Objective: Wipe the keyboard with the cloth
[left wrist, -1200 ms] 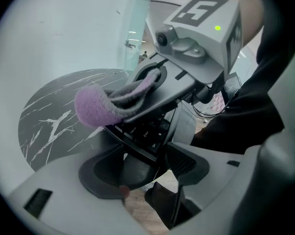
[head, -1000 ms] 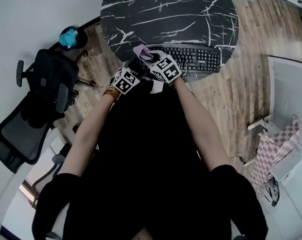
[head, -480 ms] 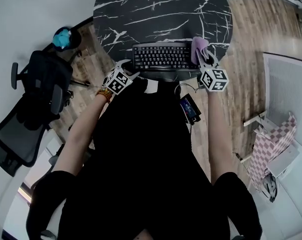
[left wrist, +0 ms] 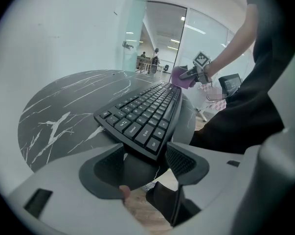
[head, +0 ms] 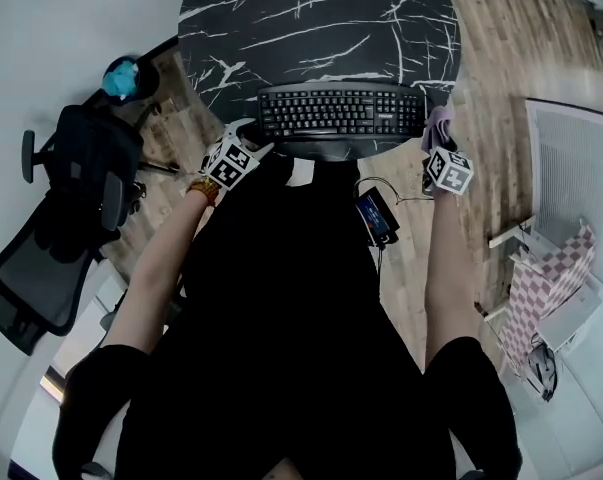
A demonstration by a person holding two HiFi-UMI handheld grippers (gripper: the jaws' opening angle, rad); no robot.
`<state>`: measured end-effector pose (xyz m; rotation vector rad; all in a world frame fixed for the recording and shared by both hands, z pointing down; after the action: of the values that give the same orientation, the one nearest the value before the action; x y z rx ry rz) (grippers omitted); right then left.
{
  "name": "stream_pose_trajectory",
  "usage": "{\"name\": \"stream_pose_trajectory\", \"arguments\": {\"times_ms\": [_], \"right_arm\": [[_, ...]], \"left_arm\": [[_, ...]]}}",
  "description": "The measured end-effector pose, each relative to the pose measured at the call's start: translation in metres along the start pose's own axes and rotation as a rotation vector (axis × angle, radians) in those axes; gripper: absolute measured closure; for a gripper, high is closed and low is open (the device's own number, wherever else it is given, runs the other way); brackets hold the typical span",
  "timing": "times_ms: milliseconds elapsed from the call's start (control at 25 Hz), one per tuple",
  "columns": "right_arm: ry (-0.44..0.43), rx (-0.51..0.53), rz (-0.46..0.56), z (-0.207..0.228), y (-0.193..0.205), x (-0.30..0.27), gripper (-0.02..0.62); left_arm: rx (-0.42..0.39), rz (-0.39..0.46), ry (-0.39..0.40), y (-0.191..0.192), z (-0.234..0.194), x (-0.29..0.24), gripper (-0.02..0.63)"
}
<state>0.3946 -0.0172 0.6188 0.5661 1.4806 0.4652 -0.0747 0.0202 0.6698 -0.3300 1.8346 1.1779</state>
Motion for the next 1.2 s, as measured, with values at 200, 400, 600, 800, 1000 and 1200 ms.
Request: {"name": "stream_pose_trajectory", "arguments": {"times_ms": [200,400,600,800,1000,1200], "right_arm": [[-0.035,0.001,-0.042,-0.025,0.007,-0.018,0.526],[-0.041,-0.017,-0.064,-0.038,0.01,-0.027,0.526],[-0.044,-0.034,-0.072,-0.045,0.012,-0.03,0.526],[-0.037,-0.079,-0.069,-0.051,0.011,-0.033,0.526],[-0.025,-0.083,-0.065,-0.057,0.01,-0.033,0.526],[-0.037,-0.064,-0.057,-0.065,0.007,-0.032,0.526]], "left_arm": [[0.005,-0.008,0.001,-0.001,0.001,-0.001,0.341],[-0.008,-0.001,-0.004,-0.002,0.001,-0.001,0.341],[-0.01,-0.012,-0.004,0.0,0.0,0.0,0.339],[-0.02,-0.007,-0.001,-0.002,0.001,0.0,0.339],[-0.019,0.003,-0.01,-0.003,0.001,0.0,0.339],[-0.015,-0.001,-0.007,-0.003,0.001,0.0,0.339]]}}
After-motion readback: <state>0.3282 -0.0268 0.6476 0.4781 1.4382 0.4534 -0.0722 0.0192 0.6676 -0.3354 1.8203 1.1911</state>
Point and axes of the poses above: the fingertips, and each gripper's own axes: x backward along the fingers, z to its right, y out of its underside, the point moved 4 cm from there along x, backward along the fingers, and after that the axes turned 4 degrees about -z, right-handed, at the moved point
